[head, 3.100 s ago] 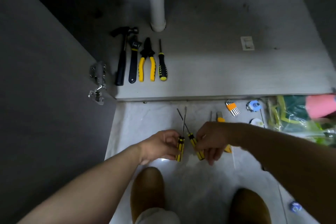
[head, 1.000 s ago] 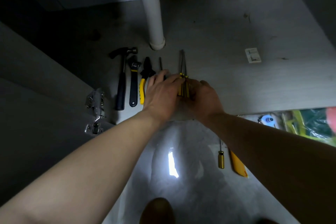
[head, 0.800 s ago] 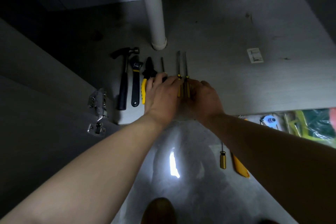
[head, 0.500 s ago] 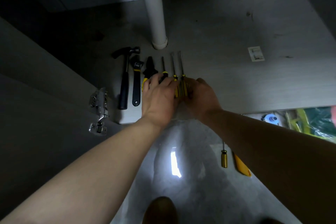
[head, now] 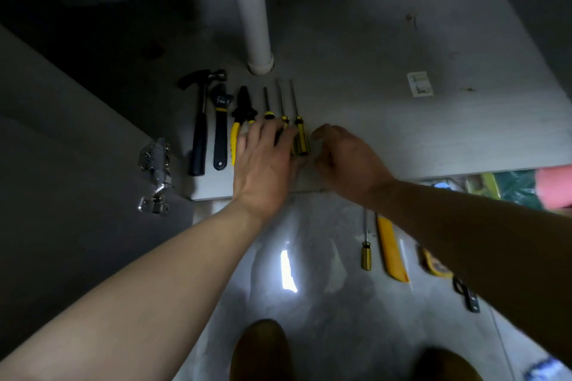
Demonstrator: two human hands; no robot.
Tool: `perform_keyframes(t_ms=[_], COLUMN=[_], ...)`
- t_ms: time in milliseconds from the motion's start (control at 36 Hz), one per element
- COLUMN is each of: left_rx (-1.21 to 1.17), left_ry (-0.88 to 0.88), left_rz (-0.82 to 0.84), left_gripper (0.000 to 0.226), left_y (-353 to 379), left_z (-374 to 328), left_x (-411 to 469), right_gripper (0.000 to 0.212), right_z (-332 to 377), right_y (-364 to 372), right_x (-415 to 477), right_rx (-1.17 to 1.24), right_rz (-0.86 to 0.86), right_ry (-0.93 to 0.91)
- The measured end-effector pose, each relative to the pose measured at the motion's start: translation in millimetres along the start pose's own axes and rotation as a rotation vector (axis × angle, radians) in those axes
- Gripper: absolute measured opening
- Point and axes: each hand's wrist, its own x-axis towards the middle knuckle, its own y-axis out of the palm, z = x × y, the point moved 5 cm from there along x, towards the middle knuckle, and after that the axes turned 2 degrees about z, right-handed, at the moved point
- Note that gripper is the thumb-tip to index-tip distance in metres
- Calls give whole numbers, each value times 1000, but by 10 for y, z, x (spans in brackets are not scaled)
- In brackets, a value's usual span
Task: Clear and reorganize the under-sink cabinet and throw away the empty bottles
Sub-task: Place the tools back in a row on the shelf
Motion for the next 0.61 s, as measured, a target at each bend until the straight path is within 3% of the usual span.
perform_keyframes(t_ms=[56,139,194,306,389,472,611], left_rx=[-51,-188,-295,-419,-355,-324,-327], left_ry=[64,247,341,349,321,302,276], left_rz=[-84,-74,50,487,712,787,776], left_gripper=[32,19,17,33,52,58,50], left_y=[-56,16,163,642,1004,1221,1317], left_z=[-203,-586,-798,-1071,-1191,-1256,-1256], left_x=[-153,-393,-543,-869,-1081,-1190,-1137], right_gripper=[39,17,5,7,35,63,69], right_z=[-45,-261,-472,-948,-1223,-1323,-1274], right_y=[-115,-240,-248,-112,54,223,438], right_x=[-164,-434,-650,-1133,-1468,-1651,-1610], right_rx=[-72,-233,-290,-317,-316,-266,-327], right_rz=[98,182,221,452,597,665,743], right_ry=[-94,-120,-73,185,361,399,310])
